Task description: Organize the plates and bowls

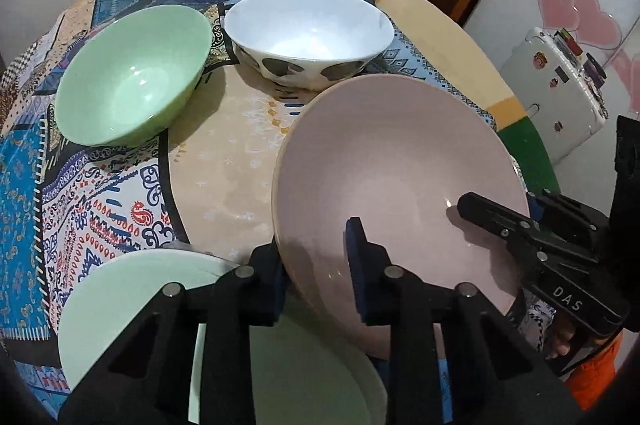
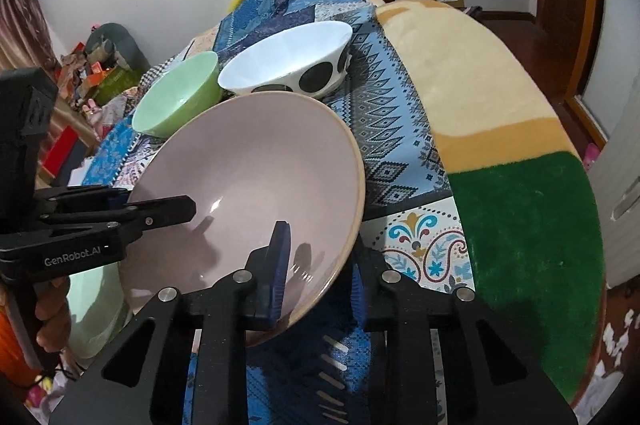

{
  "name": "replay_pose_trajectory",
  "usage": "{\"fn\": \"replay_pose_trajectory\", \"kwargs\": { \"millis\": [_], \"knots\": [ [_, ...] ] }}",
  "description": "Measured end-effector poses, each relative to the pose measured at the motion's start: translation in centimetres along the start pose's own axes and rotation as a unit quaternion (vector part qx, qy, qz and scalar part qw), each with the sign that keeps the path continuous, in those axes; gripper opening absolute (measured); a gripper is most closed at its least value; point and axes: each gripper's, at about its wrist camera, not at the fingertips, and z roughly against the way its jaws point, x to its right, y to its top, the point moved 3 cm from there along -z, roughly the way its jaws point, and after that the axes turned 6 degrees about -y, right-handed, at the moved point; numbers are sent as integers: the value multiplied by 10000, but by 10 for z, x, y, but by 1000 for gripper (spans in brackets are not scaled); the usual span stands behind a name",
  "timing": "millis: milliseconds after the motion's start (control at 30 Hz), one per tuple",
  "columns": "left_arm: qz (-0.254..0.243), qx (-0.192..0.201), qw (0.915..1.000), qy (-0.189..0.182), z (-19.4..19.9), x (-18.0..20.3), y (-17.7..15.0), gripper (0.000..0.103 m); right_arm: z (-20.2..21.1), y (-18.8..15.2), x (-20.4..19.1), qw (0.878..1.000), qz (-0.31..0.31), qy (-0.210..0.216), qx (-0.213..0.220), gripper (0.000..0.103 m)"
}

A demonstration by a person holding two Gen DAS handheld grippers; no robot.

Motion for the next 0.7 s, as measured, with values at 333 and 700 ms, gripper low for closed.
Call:
{"fn": "replay_pose_trajectory", "kwargs": {
  "millis": [333,700],
  "knots": [
    [54,130,9999,-48,20,4,-7,27,15,3,-5,9999,-34,-27,113,24],
    [32,641,9979,-130,76,9,-13,27,55,18,-28,9982,138,-64,587,24]
  ]
}}
